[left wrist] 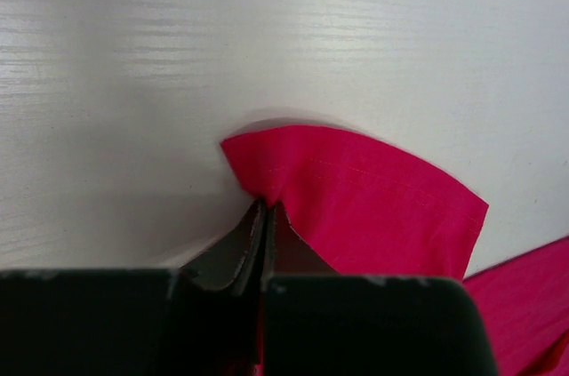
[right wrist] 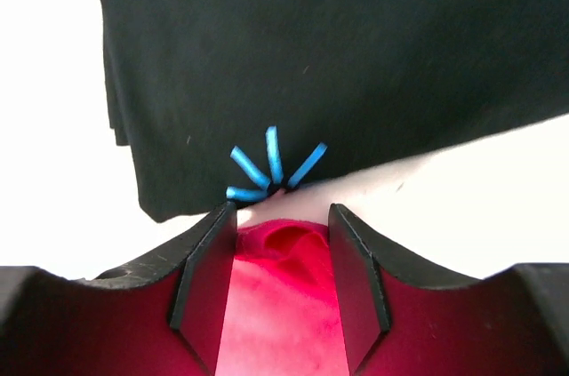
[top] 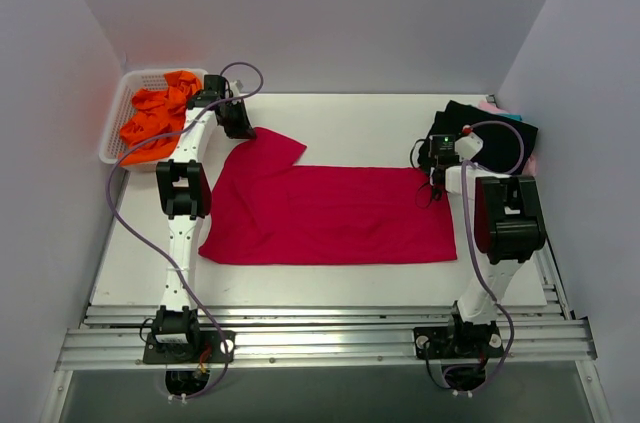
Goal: Fold and stack the t-shirts
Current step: Grap the side of the flattened tshirt furthest away from the robot with both arms, then fold the other side of the tshirt into a rectangle, then rotate the tshirt 90 degrees
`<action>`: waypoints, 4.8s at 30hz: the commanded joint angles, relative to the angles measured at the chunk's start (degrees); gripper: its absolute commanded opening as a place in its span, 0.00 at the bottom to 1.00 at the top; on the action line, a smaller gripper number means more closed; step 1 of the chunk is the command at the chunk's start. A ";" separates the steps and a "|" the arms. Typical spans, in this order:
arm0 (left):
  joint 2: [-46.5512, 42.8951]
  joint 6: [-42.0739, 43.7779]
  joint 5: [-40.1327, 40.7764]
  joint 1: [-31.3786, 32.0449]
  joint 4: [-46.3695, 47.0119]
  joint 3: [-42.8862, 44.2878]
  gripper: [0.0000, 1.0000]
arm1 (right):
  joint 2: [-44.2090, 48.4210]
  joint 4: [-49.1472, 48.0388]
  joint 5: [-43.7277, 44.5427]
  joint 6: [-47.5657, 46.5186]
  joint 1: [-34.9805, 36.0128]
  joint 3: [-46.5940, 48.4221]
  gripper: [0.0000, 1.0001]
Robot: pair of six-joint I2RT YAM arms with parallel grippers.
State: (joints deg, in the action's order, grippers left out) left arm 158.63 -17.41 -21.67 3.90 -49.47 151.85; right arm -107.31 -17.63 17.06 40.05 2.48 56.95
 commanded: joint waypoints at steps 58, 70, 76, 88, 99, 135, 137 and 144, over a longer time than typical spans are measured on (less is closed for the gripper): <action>-38.64 3.43 15.07 3.65 18.54 -42.50 0.02 | 11.42 10.60 -2.21 -1.91 1.65 8.97 0.00; -63.51 3.26 25.88 5.68 25.92 -71.68 0.02 | 14.93 10.77 -2.21 -1.73 1.21 5.02 0.00; -80.20 1.15 30.36 9.54 29.16 -88.61 0.02 | 23.25 10.51 -1.25 -0.15 1.21 -3.76 0.00; -104.32 -18.96 47.93 26.33 18.65 -111.60 0.83 | 49.04 14.46 5.53 9.33 2.97 -28.64 0.99; -111.51 -27.59 53.31 30.55 22.83 -115.89 0.94 | 44.29 17.36 15.64 12.07 15.09 -21.18 0.99; -66.26 -30.06 35.91 18.42 51.42 -108.36 0.02 | 14.49 2.77 2.27 8.99 17.28 -19.59 0.00; -64.77 -28.48 37.22 17.90 50.36 -103.28 0.02 | 17.81 4.96 2.98 9.87 18.52 -20.91 0.00; -41.26 -23.73 29.68 10.08 39.22 -74.41 0.02 | 27.49 10.15 6.05 15.31 28.44 -26.18 0.00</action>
State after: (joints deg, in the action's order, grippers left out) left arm 108.88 -44.49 12.29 17.19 -3.51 65.28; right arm -83.46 -13.02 20.78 51.48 27.07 32.16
